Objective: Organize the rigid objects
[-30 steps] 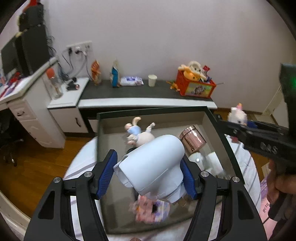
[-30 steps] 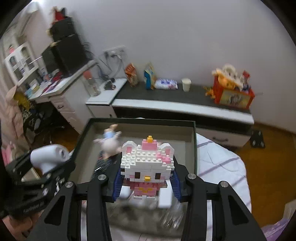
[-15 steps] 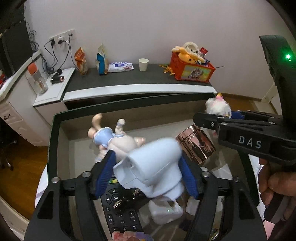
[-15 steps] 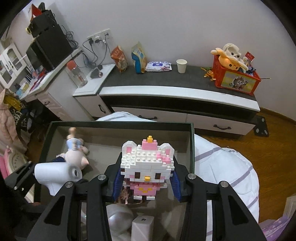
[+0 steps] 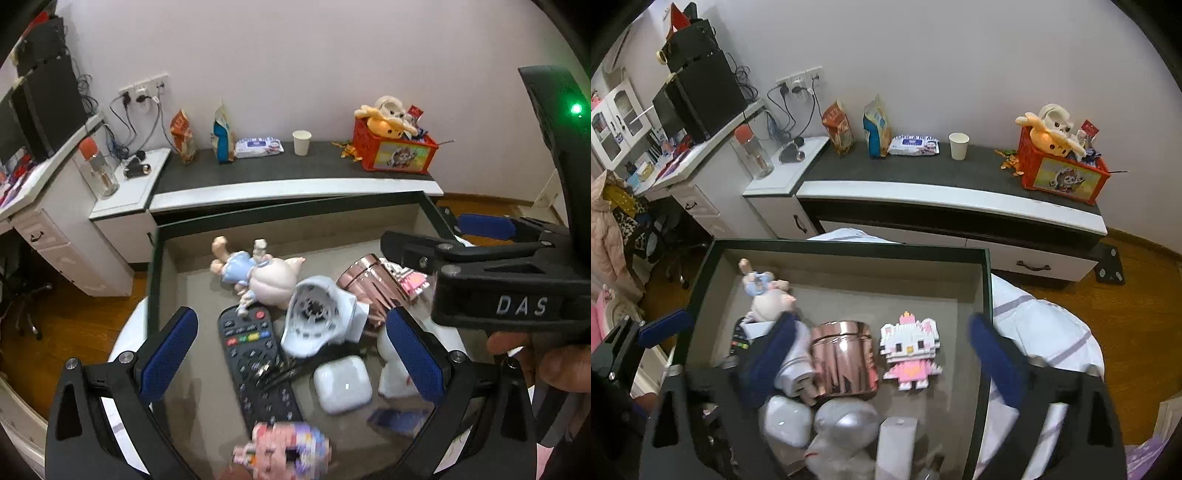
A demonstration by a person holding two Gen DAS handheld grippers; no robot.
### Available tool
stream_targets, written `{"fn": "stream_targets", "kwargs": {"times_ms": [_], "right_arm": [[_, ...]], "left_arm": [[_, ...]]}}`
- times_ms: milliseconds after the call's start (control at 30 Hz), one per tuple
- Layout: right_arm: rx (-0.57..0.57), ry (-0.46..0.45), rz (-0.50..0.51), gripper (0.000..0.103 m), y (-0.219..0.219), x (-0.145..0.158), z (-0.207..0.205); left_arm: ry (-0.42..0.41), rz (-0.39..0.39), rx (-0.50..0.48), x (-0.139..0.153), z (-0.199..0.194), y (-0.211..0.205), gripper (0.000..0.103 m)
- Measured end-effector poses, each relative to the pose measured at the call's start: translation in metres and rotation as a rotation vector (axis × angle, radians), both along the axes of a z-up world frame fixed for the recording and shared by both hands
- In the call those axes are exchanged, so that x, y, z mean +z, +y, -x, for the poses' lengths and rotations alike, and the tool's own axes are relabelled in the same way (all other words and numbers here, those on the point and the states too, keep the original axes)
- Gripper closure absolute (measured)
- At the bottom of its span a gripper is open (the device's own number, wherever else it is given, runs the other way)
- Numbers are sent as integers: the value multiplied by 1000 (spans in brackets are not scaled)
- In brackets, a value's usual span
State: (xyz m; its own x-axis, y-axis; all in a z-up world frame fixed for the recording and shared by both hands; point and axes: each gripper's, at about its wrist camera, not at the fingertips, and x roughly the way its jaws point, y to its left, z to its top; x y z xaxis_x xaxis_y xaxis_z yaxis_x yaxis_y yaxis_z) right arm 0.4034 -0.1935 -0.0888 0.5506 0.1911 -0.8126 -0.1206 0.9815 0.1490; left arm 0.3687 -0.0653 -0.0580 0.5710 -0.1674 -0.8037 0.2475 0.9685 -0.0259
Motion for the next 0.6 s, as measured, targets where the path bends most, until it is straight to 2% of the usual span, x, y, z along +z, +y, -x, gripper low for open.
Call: {"fn": "stream_targets", "kwargs": {"times_ms": [267,600], "right_arm": [[21,-58,18,0,20,36,55],[32,-146,43,0,40,74,171]], "left_arm": [[-55,34,36,33,55,29,0],[-96,81,74,62,152,67,0]]}}
